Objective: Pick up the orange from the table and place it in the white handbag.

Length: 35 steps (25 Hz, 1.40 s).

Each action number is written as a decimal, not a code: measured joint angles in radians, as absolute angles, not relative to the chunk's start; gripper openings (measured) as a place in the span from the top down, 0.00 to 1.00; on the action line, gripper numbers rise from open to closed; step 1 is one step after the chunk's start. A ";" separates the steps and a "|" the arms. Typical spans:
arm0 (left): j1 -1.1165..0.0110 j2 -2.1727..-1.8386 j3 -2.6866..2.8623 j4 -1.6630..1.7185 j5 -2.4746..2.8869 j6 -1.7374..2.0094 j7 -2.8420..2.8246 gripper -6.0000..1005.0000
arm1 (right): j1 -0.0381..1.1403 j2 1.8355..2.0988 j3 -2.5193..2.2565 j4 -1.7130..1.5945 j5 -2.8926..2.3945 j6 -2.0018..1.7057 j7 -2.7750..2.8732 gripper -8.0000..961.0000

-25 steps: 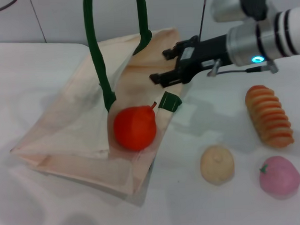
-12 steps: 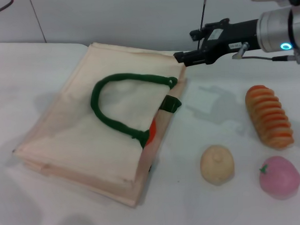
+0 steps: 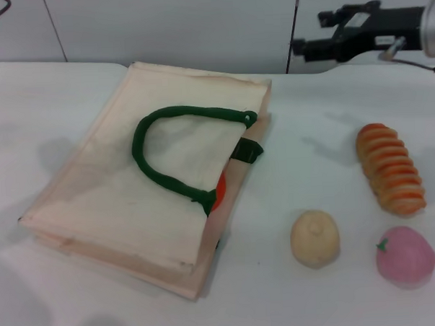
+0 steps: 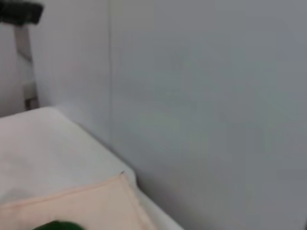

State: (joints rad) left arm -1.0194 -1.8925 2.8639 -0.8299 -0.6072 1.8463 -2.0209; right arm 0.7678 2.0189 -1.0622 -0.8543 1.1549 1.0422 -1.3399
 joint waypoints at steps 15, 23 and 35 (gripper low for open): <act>-0.919 -1.981 2.862 -0.800 -0.797 1.736 -1.752 0.35 | 0.613 2.023 -0.890 -0.817 1.587 1.038 -1.655 0.19; -0.843 -2.031 2.859 -0.740 -0.963 1.656 -1.499 0.35 | 0.591 2.023 -0.833 -0.656 1.818 1.041 -1.925 0.19; -0.759 -2.034 2.852 -0.461 -1.103 1.445 -1.060 0.35 | 0.583 2.024 -0.826 -0.371 2.182 1.132 -2.434 0.19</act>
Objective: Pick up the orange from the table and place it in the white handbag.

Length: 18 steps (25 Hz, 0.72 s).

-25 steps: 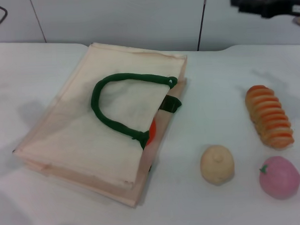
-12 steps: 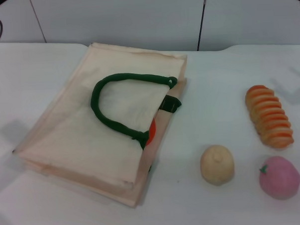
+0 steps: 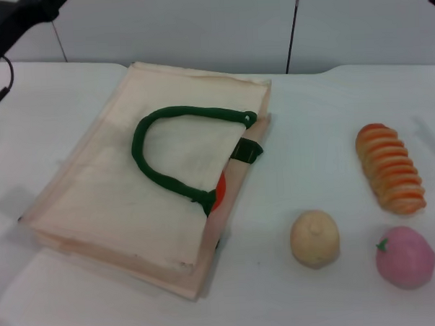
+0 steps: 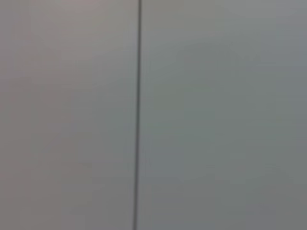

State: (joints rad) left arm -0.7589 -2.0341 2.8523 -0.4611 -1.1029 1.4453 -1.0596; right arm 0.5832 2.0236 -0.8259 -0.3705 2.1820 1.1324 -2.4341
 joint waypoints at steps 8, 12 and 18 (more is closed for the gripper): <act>-0.701 -2.039 2.851 -0.250 -1.256 1.342 -0.724 0.35 | 0.583 2.025 -0.819 -0.214 2.407 1.160 -2.650 0.19; -0.662 -2.040 2.850 -0.118 -1.383 1.314 -0.521 0.35 | 0.581 2.025 -0.819 -0.178 2.473 1.154 -2.679 0.19; -0.618 -2.038 2.850 0.038 -1.522 1.314 -0.285 0.35 | 0.570 2.025 -0.800 -0.160 2.499 1.148 -2.674 0.19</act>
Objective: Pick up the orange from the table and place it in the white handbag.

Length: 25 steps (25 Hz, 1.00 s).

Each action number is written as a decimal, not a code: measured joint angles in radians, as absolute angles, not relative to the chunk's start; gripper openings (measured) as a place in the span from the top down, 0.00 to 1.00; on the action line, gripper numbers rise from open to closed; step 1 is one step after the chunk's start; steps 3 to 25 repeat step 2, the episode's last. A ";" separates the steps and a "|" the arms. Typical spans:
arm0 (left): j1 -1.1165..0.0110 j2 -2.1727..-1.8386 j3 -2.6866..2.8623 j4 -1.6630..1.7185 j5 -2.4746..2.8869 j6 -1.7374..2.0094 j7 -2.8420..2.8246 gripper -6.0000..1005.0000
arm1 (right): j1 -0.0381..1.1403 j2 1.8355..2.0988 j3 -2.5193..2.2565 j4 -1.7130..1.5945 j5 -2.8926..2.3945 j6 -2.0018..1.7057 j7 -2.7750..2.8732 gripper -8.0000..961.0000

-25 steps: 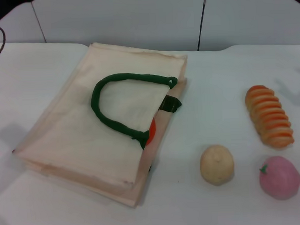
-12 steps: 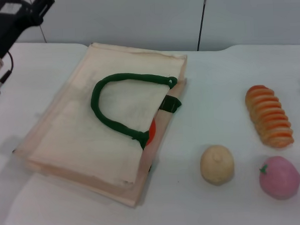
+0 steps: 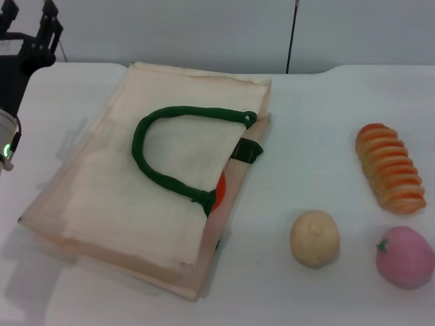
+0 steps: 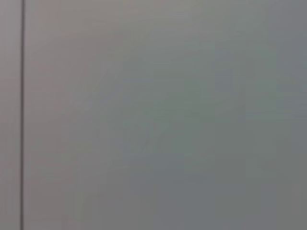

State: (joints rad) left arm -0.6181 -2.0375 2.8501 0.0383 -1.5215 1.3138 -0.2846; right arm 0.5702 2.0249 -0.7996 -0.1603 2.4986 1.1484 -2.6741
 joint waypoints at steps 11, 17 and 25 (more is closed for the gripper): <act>-0.611 -2.038 2.850 0.066 -1.553 1.314 -0.245 0.35 | 0.570 2.025 -0.785 -0.151 2.501 1.148 -2.675 0.19; -0.611 -2.038 2.850 0.066 -1.553 1.314 -0.245 0.35 | 0.570 2.025 -0.785 -0.151 2.501 1.148 -2.675 0.19; -0.611 -2.038 2.850 0.066 -1.553 1.314 -0.245 0.35 | 0.570 2.025 -0.785 -0.151 2.501 1.148 -2.675 0.19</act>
